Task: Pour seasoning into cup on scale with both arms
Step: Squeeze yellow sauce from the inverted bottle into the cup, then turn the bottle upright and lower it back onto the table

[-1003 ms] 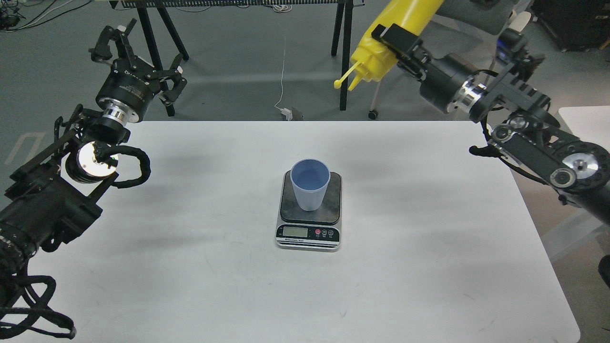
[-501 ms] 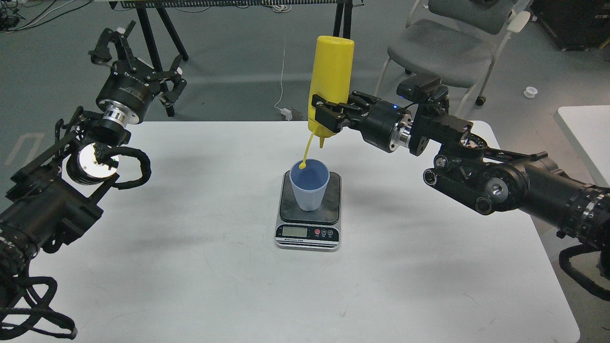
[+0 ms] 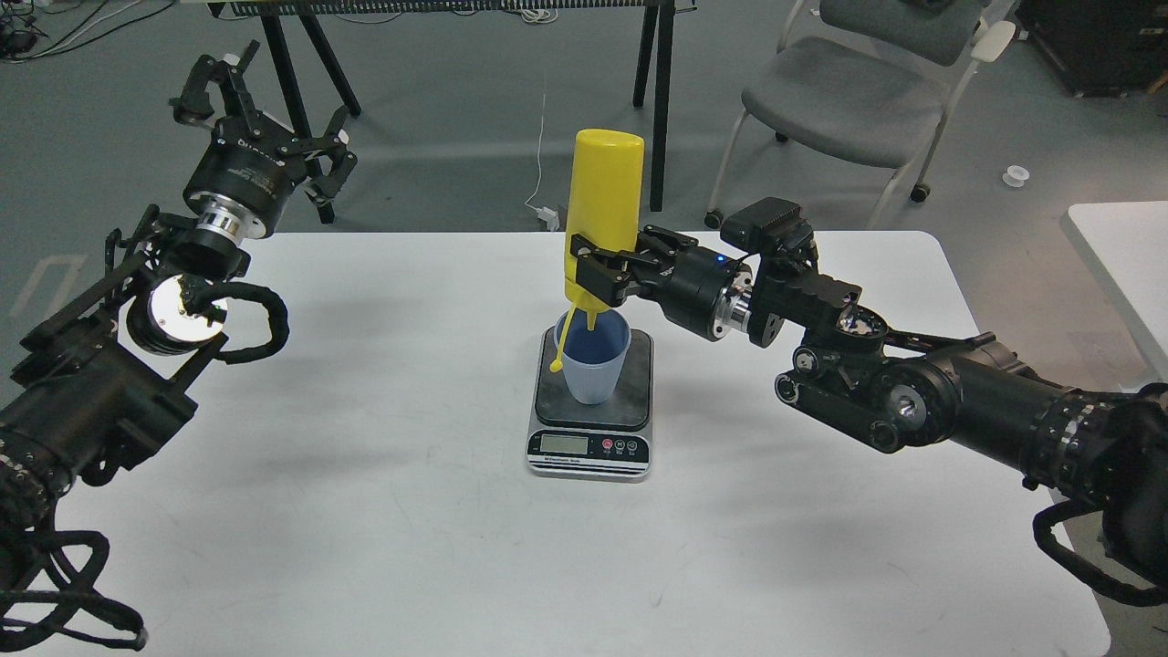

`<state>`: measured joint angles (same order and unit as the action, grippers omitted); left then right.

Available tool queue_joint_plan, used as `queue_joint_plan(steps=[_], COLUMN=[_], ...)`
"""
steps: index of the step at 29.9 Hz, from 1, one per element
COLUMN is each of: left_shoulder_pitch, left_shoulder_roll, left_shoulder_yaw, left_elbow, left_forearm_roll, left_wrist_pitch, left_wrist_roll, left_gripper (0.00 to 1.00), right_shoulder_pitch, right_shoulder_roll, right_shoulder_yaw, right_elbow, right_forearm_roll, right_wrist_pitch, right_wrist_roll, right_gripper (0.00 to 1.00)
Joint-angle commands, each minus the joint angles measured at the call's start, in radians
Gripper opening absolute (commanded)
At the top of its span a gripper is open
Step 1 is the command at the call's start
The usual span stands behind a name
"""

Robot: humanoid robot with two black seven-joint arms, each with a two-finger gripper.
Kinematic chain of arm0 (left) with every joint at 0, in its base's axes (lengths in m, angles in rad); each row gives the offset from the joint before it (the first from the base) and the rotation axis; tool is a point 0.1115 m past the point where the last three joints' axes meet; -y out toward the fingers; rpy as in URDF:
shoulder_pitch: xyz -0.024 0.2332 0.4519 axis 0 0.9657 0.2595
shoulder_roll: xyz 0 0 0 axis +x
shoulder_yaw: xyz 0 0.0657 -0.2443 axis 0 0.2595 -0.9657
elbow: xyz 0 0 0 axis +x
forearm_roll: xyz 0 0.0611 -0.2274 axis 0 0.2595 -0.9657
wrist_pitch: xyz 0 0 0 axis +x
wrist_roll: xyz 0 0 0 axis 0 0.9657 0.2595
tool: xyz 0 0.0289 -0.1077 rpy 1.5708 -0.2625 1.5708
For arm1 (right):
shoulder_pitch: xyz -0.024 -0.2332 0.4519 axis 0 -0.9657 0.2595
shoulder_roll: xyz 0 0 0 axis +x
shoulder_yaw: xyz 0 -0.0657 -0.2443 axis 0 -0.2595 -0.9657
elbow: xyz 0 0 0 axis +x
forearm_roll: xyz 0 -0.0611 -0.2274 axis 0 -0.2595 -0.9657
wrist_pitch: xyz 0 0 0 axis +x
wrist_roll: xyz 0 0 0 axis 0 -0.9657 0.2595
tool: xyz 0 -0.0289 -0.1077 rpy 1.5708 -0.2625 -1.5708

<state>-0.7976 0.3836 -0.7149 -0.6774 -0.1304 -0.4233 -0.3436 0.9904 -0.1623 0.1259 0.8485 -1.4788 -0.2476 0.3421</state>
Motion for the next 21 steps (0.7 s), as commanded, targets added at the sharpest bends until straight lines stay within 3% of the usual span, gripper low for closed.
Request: queue_joint_plan(steps=[1, 4, 10, 21], left_shoulder_pitch=[0.000, 0.000, 0.000, 0.000], left_shoulder_roll=[-0.002, 0.000, 0.003, -0.005], left_shoulder_yaw=[0.000, 0.000, 0.000, 0.000], left_elbow=[-0.001, -0.001, -0.001, -0.001], left_forearm_roll=[0.000, 0.000, 0.000, -0.002], left_wrist_pitch=[0.000, 0.000, 0.000, 0.001], left_wrist_roll=[0.000, 0.000, 0.000, 0.000], left_gripper=[1.00, 1.00, 1.00, 1.00], right_shoulder_pitch=[0.001, 0.001, 0.011, -0.090], right_shoulder_roll=[-0.003, -0.014, -0.124, -0.352], right_shoulder_yaw=[0.014, 0.040, 0.135, 0.363], right_elbow=[0.010, 0.037, 0.113, 0.221], right_forearm_roll=[0.018, 0.070, 0.400, 1.126], right_wrist_pitch=[0.004, 0.011, 0.091, 0.390], right_wrist_roll=[-0.001, -0.002, -0.005, -0.015], right_gripper=[0.37, 0.37, 0.37, 0.37])
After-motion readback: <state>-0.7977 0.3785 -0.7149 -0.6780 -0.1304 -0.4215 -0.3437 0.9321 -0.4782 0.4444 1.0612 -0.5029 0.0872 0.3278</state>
